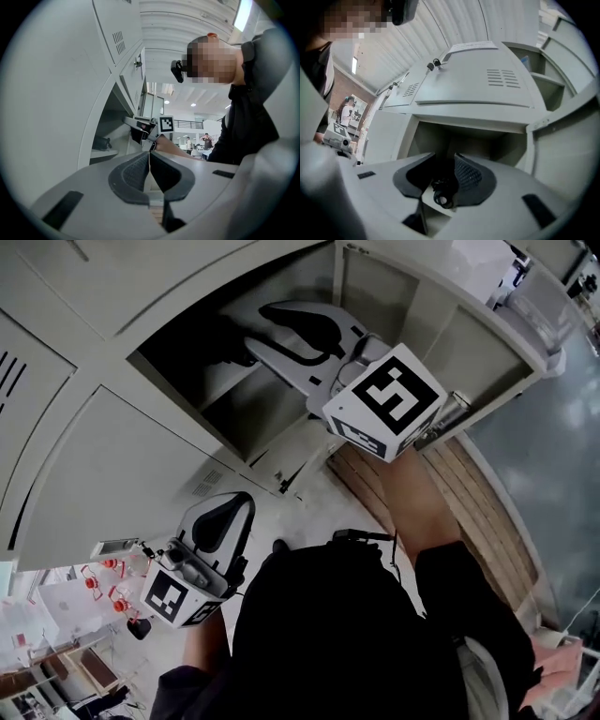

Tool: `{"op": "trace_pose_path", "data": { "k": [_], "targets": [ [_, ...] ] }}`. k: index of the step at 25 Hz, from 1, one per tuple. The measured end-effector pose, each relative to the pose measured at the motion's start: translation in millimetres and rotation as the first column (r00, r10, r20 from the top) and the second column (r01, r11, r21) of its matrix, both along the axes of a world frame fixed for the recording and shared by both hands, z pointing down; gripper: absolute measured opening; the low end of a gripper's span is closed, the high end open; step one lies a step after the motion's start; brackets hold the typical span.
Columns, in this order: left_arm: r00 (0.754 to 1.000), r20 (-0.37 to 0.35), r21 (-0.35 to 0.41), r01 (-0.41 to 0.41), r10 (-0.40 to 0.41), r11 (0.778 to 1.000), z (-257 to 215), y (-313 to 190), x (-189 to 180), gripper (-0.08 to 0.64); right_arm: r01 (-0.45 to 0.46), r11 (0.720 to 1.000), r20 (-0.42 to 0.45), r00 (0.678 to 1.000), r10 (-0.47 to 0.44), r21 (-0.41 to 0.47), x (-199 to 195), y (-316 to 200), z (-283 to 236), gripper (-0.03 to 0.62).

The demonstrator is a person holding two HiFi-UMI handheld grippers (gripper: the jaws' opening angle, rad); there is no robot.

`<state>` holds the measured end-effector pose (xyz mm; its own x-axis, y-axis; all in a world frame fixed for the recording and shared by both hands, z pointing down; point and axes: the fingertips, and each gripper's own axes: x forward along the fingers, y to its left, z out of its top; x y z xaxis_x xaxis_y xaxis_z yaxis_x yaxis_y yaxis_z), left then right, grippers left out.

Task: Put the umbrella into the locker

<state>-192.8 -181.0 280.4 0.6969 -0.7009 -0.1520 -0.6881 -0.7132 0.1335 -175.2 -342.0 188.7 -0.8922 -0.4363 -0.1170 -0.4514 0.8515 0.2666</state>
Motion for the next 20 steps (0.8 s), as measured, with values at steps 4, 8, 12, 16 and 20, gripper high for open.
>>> {"op": "trace_pose_path", "data": {
  "k": [4,8,12,16,20],
  "targets": [
    [1.0,-0.013,-0.016,0.002,-0.002,1.0,6.8,0.1,0.0,0.02,0.001,1.0,0.02,1.0,-0.001,0.012,29.3,29.8,-2.0,0.104],
    [1.0,-0.013,-0.012,-0.017,0.017,1.0,15.5,3.4,5.1,0.02,0.009,1.0,0.038,0.999,-0.009,0.007,48.2,63.1,0.9,0.06],
    [0.998,-0.049,-0.002,-0.043,0.043,0.999,12.0,3.5,10.8,0.02,0.009,1.0,0.028,1.0,-0.009,-0.001,61.6,91.0,9.3,0.037],
    [0.998,-0.038,-0.003,-0.056,0.056,0.998,22.9,7.9,11.4,0.02,-0.004,0.999,0.002,1.0,0.004,-0.039,72.3,109.3,29.3,0.024],
    [0.992,-0.002,0.015,-0.129,0.129,0.992,32.5,17.1,24.9,0.02,-0.025,0.995,0.02,0.999,0.027,-0.102,84.0,119.9,50.2,0.012]
  ]
}}
